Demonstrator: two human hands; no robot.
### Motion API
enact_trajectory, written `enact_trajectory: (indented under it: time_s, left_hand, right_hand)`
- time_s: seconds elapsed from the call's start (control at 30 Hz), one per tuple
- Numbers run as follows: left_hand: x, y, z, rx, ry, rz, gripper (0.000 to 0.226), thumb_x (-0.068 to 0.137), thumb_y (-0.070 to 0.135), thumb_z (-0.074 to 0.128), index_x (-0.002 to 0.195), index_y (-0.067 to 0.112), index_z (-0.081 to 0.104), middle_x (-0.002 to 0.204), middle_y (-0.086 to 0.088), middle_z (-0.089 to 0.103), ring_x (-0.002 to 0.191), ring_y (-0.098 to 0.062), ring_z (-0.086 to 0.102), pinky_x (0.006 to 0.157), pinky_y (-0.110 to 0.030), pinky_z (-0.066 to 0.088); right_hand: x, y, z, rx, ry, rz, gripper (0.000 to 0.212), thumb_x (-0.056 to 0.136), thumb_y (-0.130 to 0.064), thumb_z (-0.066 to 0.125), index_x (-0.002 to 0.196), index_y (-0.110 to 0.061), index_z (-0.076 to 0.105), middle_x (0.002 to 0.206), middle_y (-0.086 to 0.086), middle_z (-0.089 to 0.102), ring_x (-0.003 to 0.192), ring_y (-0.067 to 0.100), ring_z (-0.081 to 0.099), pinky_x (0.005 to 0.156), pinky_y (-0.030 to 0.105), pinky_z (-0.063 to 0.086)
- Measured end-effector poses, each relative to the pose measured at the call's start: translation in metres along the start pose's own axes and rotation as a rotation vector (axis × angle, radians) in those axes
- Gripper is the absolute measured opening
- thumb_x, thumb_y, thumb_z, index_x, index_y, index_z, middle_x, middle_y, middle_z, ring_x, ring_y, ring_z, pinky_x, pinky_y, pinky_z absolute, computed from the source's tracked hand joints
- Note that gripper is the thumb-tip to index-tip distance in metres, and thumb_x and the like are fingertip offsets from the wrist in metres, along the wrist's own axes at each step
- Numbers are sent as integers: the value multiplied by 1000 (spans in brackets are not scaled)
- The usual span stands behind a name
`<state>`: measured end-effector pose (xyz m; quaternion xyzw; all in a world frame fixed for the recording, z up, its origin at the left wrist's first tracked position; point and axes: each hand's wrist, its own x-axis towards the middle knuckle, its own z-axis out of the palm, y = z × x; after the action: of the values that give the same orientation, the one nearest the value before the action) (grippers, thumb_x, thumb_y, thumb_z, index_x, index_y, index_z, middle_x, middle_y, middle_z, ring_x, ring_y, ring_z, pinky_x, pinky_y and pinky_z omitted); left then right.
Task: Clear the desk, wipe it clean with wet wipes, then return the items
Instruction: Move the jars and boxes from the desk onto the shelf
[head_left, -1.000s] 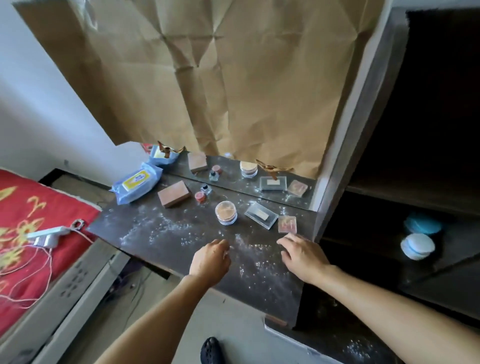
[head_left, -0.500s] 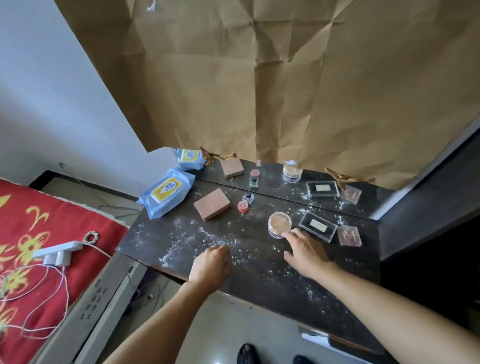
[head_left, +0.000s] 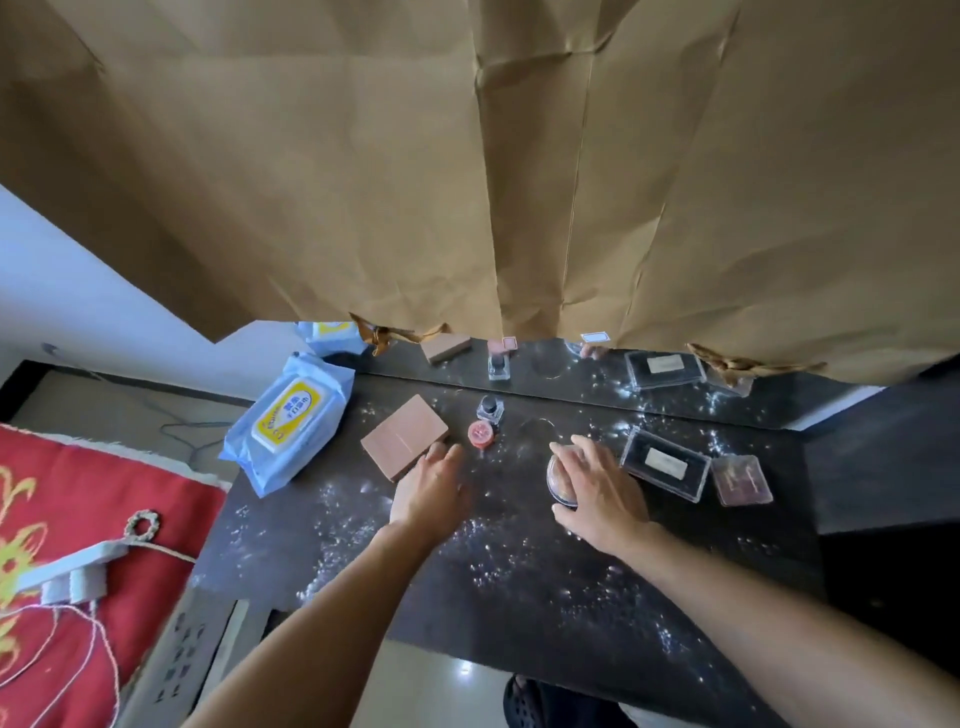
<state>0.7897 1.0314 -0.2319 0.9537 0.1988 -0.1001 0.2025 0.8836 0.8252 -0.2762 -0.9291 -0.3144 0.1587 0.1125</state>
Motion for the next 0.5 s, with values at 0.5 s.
enact_trajectory:
  time_s: [0.5]
  left_hand:
    - [110,17,37,223,-112,151,36,88,16,51,124,16,49,118,-12,48,108,-32,43,90,-39,38]
  right_hand:
    - [1,-6,18,80,114,75,67,58,-20,76,119,-25,46,115,2,51,95,23,58,50,26,51]
